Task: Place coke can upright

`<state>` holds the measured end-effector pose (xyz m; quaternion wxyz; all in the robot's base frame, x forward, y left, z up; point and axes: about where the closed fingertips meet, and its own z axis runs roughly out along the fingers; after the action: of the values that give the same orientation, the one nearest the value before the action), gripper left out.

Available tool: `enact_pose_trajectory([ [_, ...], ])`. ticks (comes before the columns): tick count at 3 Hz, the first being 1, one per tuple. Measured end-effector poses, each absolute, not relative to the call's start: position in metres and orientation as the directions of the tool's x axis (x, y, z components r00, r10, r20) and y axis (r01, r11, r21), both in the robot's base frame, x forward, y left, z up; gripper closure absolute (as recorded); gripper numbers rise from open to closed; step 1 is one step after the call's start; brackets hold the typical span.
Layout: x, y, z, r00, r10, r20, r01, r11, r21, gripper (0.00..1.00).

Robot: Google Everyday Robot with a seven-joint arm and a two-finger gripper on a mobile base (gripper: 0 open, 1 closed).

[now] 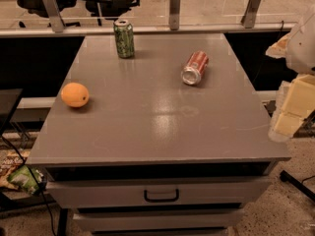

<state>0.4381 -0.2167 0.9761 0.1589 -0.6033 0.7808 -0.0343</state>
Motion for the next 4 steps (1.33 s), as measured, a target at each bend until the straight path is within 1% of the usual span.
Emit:
enact_pose_trajectory([
  [1,0.438,-0.217,0.976,-0.221,-0.953,-0.207,-0.931,0.270,-0.246,0.00],
  [2,0.459,-0.211,0.972,-0.172,-0.963,-0.205,-0.942,0.222,-0.253,0.00],
  [4,0.541,-0.205,0.957,-0.023,-0.977,-0.213,-0.965,0.077,-0.249,0.00],
])
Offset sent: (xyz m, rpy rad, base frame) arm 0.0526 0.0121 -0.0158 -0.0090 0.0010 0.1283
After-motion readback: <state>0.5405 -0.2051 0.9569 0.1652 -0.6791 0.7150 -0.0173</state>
